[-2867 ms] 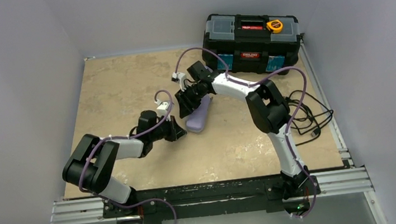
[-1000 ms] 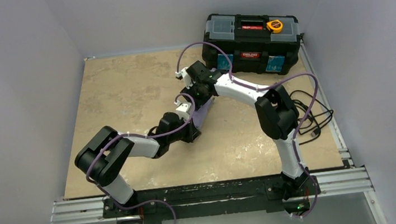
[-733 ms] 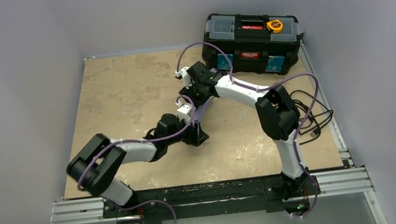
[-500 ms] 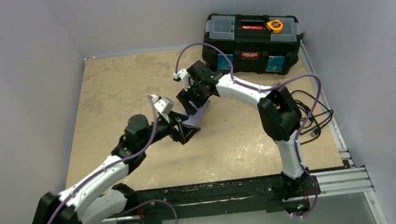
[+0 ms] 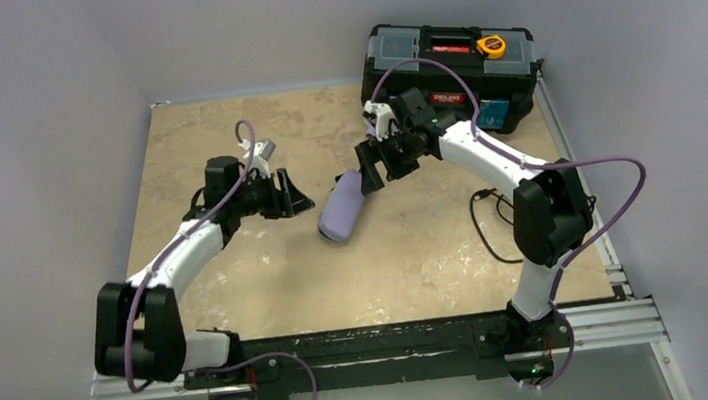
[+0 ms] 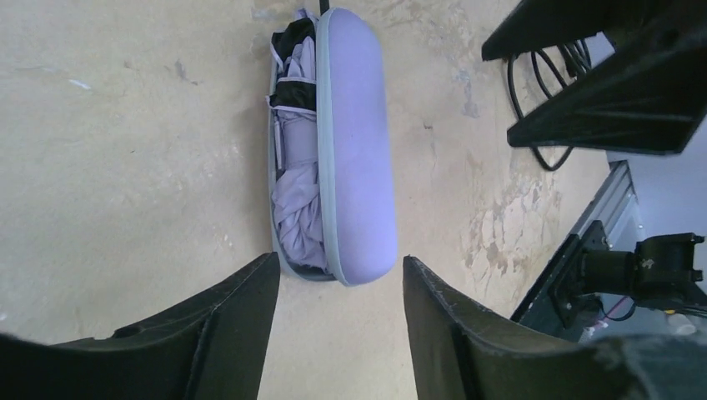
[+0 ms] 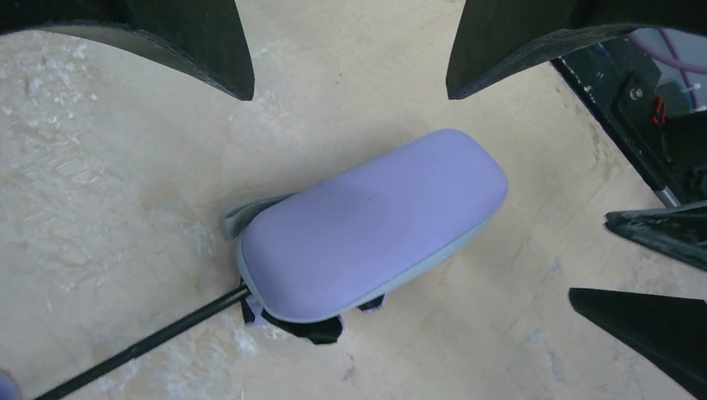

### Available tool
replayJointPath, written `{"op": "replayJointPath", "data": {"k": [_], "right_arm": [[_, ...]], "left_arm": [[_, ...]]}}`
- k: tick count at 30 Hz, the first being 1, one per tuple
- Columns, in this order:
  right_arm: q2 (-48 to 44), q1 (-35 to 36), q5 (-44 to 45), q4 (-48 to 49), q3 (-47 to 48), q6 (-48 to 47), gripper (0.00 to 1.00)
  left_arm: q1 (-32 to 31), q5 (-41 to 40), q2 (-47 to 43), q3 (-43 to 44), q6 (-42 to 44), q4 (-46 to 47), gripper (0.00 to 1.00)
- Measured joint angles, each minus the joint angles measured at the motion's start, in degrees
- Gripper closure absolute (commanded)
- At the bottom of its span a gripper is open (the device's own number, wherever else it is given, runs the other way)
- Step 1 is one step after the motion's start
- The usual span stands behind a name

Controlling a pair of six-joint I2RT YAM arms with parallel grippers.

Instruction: Open the umbrella

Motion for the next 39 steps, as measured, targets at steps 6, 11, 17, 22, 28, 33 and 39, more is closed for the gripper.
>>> {"op": "replayJointPath", "data": {"k": [6,11,17,22,28,33,39], "right_arm": [[-0.1,0.3,-1.2,-0.4,-1.5,2.3,0.13],[0.0,-0.1,-2.1,-0.7,-1.5,2.9,0.11],[0.0,-3.4,-7.1,-0.7,-2.3,3.7,0.06],[0.0,-5.1,-7.6,-0.6,-2.8,4.9,0.05],[1.5,-4.8,-6.8,1.1,-3.3,6.6,0.05],[3.0,-3.7,-2.6,1.6,-3.3,8.1,0.04],[5.7,5.8,12.7,0.9,2.4,13.9,0.01]], "left_arm": [[-0.1,5.6,13.0,4.0,-3.4,4.7,0.52],[-3.0,10.3,19.4,4.5,-7.1,10.4,0.50],[-10.0,11.1,20.6,5.3,-10.0,13.6,0.51],[-13.8,11.3,18.4,5.8,-9.6,14.8,0.51],[-16.0,12.1,18.4,6.5,-9.5,15.2,0.49],[-10.3,11.6,11.8,1.5,-11.5,17.5,0.39],[0.1,7.0,-0.4,2.2,-7.3,9.7,0.37]]}}
